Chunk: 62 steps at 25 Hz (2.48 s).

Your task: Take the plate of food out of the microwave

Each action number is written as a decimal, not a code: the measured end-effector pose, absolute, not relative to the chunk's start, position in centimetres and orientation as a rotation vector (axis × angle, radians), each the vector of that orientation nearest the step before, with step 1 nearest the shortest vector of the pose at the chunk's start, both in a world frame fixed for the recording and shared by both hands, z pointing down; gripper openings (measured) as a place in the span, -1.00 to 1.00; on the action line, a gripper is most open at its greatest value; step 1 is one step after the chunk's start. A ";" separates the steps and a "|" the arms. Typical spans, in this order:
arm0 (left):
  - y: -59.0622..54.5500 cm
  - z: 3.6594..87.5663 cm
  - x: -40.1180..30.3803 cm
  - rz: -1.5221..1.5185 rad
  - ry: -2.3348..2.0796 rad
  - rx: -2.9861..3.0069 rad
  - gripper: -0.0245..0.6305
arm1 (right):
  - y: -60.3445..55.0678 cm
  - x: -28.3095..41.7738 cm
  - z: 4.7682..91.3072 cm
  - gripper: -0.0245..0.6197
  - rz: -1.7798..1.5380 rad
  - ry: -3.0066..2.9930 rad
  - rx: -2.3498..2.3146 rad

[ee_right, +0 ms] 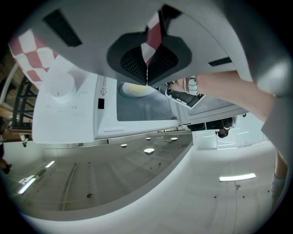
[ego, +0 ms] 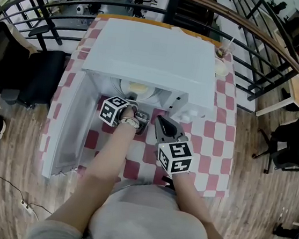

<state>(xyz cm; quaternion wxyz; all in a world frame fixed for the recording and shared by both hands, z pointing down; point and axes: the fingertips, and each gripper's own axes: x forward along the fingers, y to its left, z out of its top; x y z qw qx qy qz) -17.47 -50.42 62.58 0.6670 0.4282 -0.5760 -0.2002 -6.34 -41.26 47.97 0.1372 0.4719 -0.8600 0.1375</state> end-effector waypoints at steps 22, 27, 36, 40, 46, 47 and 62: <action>-50.2 60.4 -17.8 -0.570 -1.237 0.997 -0.80 | -40.7 -6.3 47.1 -0.84 0.369 -2.494 1.402; -50.1 60.1 -17.8 -0.593 -1.221 1.007 -0.82 | -40.7 -6.2 47.1 -0.84 0.367 -2.491 1.403; -49.8 59.0 -17.6 -0.639 -1.179 1.065 -0.87 | -40.4 -6.7 47.1 -0.84 0.363 -2.497 1.384; -49.7 58.5 -17.4 -0.649 -1.163 1.089 -0.88 | -40.5 -6.6 46.8 -0.84 0.358 -2.497 1.387; -49.1 57.9 -17.4 -0.647 -1.158 1.136 -0.88 | -40.3 -6.6 46.4 -0.84 0.351 -2.502 1.394; -48.9 57.9 -17.4 -0.646 -1.156 1.140 -0.88 | -40.3 -6.6 46.4 -0.84 0.351 -2.503 1.395; -46.7 55.2 -17.3 -0.679 -1.107 1.197 -0.88 | -39.4 -6.9 45.5 -0.84 0.343 -2.522 1.430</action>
